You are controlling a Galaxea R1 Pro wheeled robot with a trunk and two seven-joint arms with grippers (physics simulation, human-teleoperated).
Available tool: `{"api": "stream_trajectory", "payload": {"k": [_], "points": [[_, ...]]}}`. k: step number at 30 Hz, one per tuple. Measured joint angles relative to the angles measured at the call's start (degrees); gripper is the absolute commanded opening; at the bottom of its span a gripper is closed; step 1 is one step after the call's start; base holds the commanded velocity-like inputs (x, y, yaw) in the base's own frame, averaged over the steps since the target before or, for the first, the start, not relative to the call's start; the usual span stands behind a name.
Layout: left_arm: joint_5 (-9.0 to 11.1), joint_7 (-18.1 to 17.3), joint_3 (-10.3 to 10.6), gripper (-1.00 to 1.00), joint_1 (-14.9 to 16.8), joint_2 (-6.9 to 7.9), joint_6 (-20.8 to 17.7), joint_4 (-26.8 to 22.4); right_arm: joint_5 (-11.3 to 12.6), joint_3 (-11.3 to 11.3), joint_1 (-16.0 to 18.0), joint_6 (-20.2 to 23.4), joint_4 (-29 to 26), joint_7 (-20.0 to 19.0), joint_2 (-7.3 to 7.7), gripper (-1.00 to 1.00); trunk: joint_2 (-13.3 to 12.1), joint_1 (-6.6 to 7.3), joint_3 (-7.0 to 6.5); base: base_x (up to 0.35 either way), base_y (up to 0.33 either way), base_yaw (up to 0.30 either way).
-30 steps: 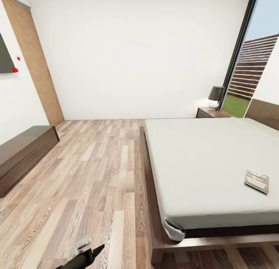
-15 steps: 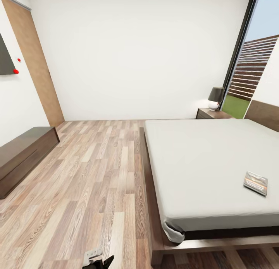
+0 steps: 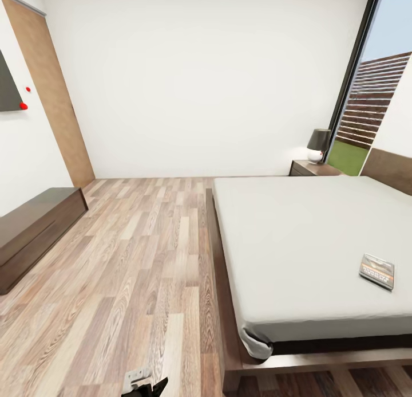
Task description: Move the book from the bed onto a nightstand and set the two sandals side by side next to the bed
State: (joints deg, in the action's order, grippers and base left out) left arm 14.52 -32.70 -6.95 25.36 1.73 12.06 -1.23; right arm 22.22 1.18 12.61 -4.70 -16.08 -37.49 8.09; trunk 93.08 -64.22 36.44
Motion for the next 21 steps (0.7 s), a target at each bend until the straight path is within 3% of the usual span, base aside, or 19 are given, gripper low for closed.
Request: {"api": "stream_trajectory", "payload": {"k": [21], "points": [[-0.02,-0.04,0.0,1.0,0.01,-0.06,0.0,0.02,-0.28,-0.18,-0.02,0.01,-0.11,0.04,0.0,1.0,0.0,0.0,0.0,0.0,0.0,-0.275]]}}
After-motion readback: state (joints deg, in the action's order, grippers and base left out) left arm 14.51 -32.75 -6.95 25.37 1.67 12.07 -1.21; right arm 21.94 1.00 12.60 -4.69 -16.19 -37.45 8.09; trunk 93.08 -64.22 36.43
